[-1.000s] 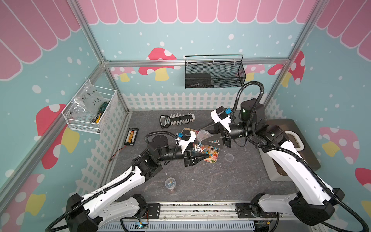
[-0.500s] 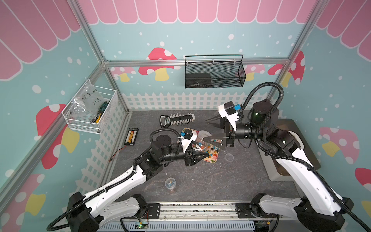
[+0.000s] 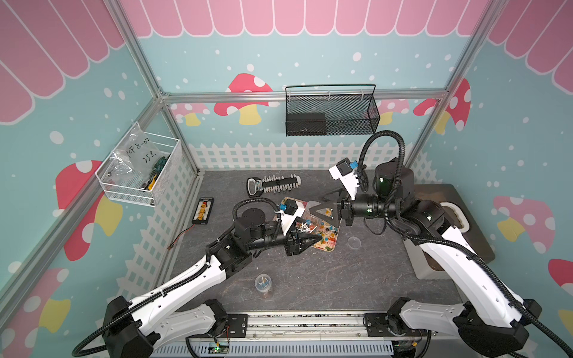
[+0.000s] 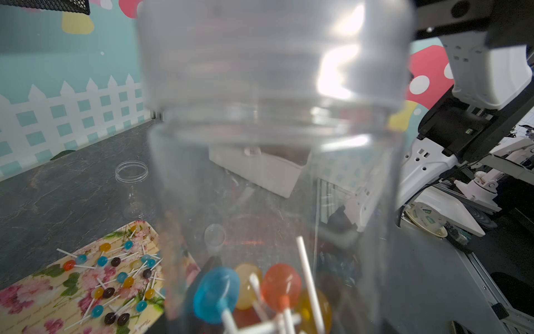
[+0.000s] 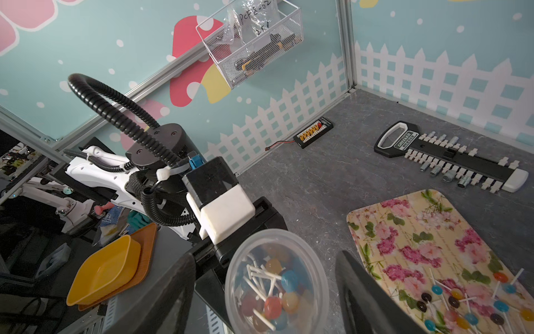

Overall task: Pour the candies out of the jar
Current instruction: Unscrew the lid from the jar.

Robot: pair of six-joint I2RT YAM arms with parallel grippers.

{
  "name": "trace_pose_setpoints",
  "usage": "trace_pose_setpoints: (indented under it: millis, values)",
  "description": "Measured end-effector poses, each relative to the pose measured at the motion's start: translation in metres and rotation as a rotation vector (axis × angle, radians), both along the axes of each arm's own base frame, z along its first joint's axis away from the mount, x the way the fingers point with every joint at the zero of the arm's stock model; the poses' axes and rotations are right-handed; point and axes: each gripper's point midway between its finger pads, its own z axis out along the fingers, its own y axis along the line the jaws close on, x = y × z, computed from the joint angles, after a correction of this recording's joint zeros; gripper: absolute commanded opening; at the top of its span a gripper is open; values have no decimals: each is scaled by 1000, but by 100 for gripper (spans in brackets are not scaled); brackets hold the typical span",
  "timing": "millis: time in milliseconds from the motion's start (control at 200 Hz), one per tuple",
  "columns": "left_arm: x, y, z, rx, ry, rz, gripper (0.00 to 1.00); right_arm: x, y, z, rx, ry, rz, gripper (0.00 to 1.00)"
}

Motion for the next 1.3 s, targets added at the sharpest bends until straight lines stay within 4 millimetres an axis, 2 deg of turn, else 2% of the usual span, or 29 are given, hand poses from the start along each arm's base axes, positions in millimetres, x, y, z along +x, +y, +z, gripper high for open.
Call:
trace_pose_setpoints:
  millis: [260, 560, 745, 906, 1026, 1131, 1301]
  values:
    - [1, 0, 0, 1, 0, 4, 47, -1, 3, -6, -11, 25, -2, 69]
    - [1, 0, -1, 6, -1, 8, 47, 2, 8, -14, -36, 27, 2, 46]
    - [1, 0, -1, 6, -13, 7, 47, 1, 7, -11, -60, -17, 11, 39]
    - [1, 1, 9, -21, -50, 3, 47, -3, 10, 1, -72, -105, 88, 39]
    - [-4, 2, 19, -46, -81, -11, 47, -15, 13, 11, -50, -215, 212, 47]
    - [-9, 1, 23, -58, -99, -38, 47, -23, 13, 14, -35, -299, 301, 45]
    - [-11, 1, 27, -69, -110, -48, 47, -26, 14, 17, -20, -351, 365, 43]
